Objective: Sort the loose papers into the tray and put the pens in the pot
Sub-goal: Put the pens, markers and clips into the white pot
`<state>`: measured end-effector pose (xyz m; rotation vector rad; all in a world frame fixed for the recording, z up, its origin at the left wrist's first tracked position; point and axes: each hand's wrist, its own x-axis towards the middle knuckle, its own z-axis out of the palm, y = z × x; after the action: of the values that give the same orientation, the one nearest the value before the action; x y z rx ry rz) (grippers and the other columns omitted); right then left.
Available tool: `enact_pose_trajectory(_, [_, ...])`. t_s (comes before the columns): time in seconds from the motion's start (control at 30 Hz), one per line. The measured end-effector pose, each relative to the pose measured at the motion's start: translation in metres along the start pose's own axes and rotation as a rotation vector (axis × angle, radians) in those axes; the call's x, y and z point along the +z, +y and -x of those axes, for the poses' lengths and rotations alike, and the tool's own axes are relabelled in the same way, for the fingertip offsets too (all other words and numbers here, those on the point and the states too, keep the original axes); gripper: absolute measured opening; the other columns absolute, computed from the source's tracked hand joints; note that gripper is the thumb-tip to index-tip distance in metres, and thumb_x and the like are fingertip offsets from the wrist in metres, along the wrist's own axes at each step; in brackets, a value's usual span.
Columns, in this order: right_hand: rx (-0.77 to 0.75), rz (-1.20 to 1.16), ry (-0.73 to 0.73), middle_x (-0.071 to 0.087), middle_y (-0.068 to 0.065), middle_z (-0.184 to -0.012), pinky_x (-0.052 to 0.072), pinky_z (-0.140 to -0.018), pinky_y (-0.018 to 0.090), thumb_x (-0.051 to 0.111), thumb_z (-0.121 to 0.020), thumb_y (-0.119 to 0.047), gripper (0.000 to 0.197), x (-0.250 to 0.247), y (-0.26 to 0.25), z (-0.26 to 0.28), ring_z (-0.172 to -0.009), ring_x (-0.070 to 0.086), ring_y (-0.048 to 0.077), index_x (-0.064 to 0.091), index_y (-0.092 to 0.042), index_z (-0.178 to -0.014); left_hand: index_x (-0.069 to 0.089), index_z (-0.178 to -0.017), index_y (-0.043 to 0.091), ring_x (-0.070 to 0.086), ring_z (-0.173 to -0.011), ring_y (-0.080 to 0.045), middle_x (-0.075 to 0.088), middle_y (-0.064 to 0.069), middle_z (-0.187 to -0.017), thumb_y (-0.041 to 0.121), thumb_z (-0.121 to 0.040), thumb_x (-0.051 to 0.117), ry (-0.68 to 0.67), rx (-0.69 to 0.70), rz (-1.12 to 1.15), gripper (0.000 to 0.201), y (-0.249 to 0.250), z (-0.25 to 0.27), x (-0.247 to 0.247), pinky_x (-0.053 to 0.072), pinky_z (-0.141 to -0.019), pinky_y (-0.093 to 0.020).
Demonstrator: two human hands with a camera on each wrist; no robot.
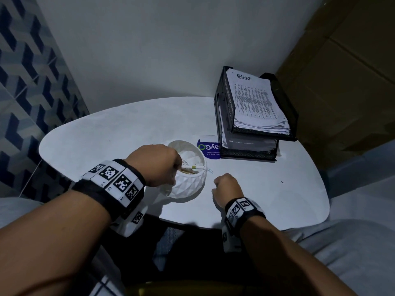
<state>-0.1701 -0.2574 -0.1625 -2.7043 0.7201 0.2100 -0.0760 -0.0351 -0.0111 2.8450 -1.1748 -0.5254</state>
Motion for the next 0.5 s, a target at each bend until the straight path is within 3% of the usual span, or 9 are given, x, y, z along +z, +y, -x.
enact_pose_trajectory(0.2, [0.010,0.029,-0.003,0.072,0.011,-0.104,0.056,-0.086,0.032,0.056,-0.086,0.003,0.026,-0.005,0.002,0.005,-0.098,0.068,0.029,0.076,-0.009,-0.099,0.072,-0.112,0.033,0.062,-0.091,-0.021,0.072,0.005,-0.103,0.041,-0.082,0.079,0.007,-0.006,0.009,0.032,0.000,0.000,-0.001,0.041,-0.068,-0.027])
enact_pose_trajectory(0.5, [0.068,-0.042,0.003,0.071,0.008,-0.095,0.053,-0.074,0.029,0.053,-0.081,0.001,0.023,-0.009,0.013,0.009,-0.087,0.066,0.029,0.068,-0.012,-0.091,0.073,-0.110,0.031,0.063,-0.091,-0.021,0.072,0.005,-0.101,0.041,-0.082,0.079,-0.007,-0.005,-0.011,0.031,0.003,0.004,0.002,0.045,-0.069,-0.028])
